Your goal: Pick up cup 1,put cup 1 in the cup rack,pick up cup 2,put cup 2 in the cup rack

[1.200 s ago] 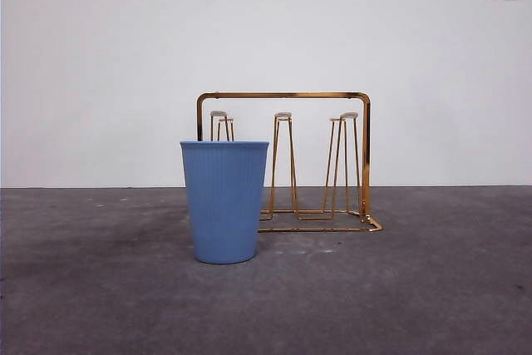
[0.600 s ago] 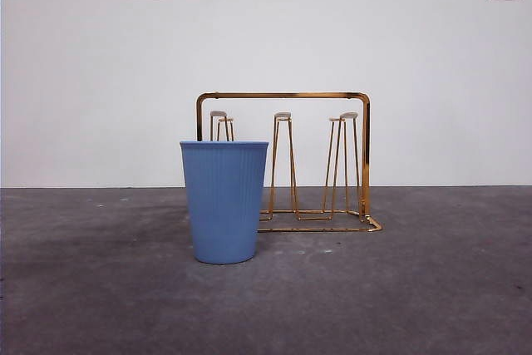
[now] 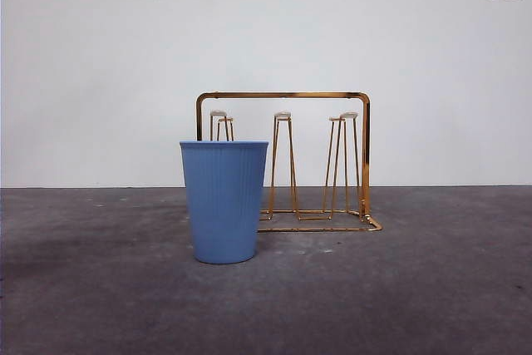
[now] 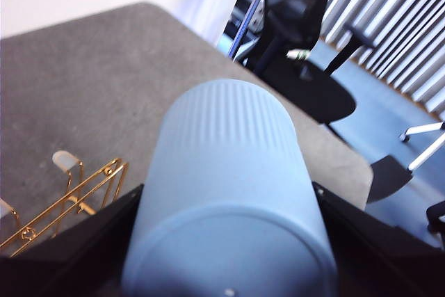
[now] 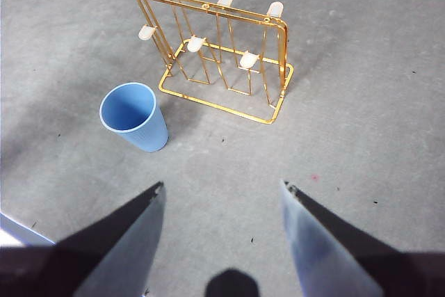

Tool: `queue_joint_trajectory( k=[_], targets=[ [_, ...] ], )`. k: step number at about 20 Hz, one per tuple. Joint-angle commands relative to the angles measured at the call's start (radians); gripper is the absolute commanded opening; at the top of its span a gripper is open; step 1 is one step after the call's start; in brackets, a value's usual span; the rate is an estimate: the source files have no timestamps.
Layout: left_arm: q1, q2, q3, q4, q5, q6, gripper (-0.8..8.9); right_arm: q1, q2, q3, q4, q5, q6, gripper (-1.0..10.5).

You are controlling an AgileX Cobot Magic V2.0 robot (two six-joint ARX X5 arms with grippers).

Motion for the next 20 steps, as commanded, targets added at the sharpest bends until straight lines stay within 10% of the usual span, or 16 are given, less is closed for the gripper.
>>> queue_joint_trajectory(
  k=[1, 20],
  targets=[
    [-0.013, 0.081, 0.031, -0.009, -0.021, 0.027, -0.08, -0.001, 0.0, -0.003, -0.02, 0.003, 0.0, 2.8],
    [-0.066, 0.36, 0.031, -0.006, -0.223, 0.081, -0.08, 0.002, 0.033, -0.004, -0.023, -0.016, 0.0, 2.8]
  ],
)
